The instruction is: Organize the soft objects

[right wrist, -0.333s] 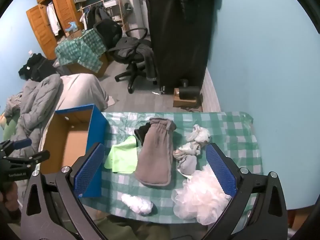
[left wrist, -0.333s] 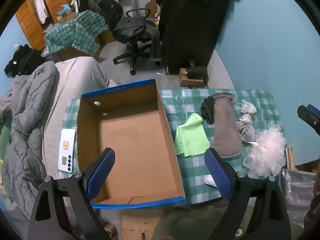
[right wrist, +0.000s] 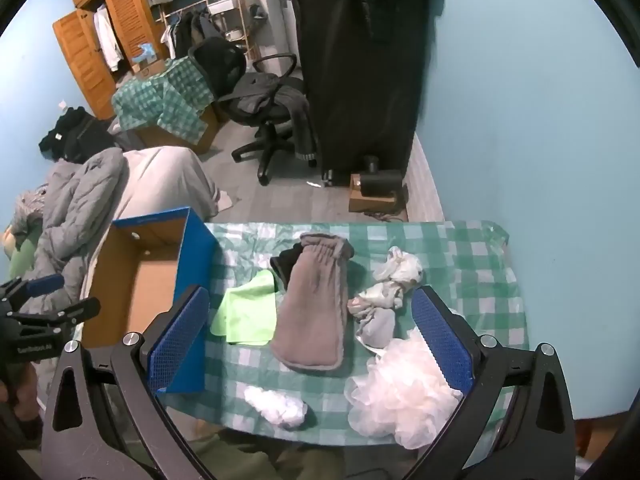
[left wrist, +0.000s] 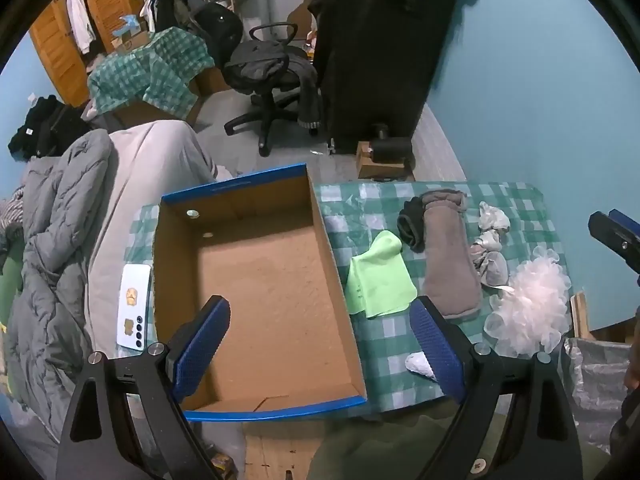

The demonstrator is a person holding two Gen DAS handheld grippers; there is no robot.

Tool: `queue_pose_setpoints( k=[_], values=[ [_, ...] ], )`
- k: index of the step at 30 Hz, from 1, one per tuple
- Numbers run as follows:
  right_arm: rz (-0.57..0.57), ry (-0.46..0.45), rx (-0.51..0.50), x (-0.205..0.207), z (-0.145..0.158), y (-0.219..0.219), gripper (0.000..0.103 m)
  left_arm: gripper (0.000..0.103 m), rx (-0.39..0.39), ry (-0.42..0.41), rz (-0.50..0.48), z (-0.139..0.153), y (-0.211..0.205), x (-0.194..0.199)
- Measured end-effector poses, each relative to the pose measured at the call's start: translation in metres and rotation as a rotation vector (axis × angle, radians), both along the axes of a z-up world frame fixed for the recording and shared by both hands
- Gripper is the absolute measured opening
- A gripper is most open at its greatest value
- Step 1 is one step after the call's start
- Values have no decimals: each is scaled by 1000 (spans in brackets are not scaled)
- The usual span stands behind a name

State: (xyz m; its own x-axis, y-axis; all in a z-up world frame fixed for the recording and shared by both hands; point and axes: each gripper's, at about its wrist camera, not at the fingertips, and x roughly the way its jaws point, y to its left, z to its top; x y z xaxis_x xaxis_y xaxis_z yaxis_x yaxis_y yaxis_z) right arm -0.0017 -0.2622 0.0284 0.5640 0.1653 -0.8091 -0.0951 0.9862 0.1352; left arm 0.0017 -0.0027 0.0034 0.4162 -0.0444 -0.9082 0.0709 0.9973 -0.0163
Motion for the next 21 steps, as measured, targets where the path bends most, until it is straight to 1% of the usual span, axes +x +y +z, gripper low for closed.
queue_pose_setpoints(
  k=[3, 7, 21],
  values=[
    [-2, 6, 6, 1, -2, 0, 101, 93, -10, 8, 7, 0, 1, 2],
    [-3, 6, 7, -5, 1, 2, 101, 92, -3, 4, 2, 0, -2, 0],
    [0, 18, 6, -3, -5, -1, 101, 93, 0, 4, -14, -2, -7, -3]
  ],
)
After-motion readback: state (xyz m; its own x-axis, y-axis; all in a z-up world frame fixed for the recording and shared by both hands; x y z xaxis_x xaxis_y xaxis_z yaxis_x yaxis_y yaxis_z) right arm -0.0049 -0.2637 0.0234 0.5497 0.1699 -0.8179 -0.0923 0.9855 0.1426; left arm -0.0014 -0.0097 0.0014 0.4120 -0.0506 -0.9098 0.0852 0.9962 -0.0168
